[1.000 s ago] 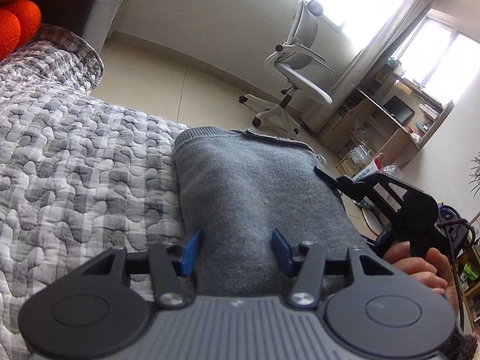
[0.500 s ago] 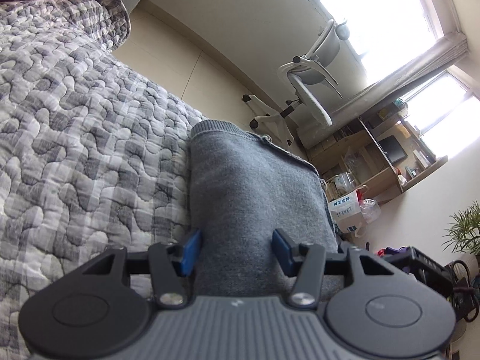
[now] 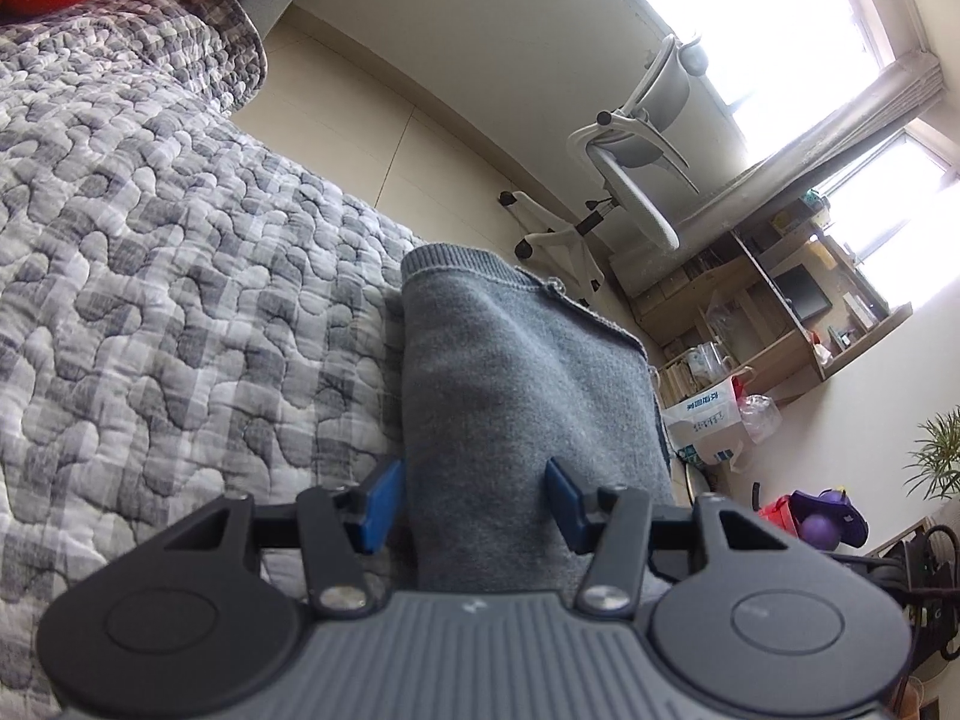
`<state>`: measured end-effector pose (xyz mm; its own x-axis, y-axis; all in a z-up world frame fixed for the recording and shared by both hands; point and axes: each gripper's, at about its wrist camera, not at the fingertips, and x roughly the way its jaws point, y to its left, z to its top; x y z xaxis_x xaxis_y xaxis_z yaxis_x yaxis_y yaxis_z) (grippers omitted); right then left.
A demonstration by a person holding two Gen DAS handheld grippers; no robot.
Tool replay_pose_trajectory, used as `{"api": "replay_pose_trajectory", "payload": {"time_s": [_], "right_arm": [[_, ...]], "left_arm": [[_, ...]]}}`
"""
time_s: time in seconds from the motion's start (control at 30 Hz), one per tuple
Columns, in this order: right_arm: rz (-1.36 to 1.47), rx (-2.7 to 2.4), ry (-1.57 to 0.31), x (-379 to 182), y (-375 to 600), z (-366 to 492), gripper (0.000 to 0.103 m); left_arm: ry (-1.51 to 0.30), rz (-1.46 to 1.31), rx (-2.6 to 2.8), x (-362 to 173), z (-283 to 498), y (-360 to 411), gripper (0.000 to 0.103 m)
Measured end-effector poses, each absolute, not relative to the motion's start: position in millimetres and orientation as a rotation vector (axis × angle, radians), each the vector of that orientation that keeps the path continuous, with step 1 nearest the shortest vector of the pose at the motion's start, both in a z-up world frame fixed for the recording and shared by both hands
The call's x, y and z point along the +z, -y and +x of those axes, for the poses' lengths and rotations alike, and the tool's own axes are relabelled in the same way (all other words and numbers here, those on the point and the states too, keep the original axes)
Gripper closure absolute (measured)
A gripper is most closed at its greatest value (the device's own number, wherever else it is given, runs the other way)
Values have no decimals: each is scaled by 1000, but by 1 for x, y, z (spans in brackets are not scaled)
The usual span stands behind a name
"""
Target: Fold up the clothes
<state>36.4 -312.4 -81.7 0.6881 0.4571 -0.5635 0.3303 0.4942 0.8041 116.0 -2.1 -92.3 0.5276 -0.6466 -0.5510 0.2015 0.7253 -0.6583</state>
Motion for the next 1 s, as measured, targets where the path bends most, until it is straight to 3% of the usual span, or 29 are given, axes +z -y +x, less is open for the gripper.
{"api": "replay_pose_trajectory", "payload": {"time_s": [0.17, 0.33, 0.4, 0.43, 0.63, 1.0], "right_arm": [[1053, 64, -890, -93, 308, 41, 89], [1068, 79, -883, -80, 311, 39, 77], [1079, 77, -889, -73, 314, 38, 50], [1085, 76, -892, -70, 315, 38, 47], [1120, 73, -908, -51, 321, 34, 42], [1231, -16, -877, -74, 291, 9, 39]], "left_arm": [[-916, -574, -531, -98, 121, 4, 45], [-925, -608, -524, -96, 123, -1, 44], [-959, -614, -545, -95, 132, -4, 42], [-980, -616, -556, -95, 138, -5, 40], [-1052, -629, -609, -90, 181, -3, 39], [-1107, -727, -699, -116, 232, 11, 39]]}}
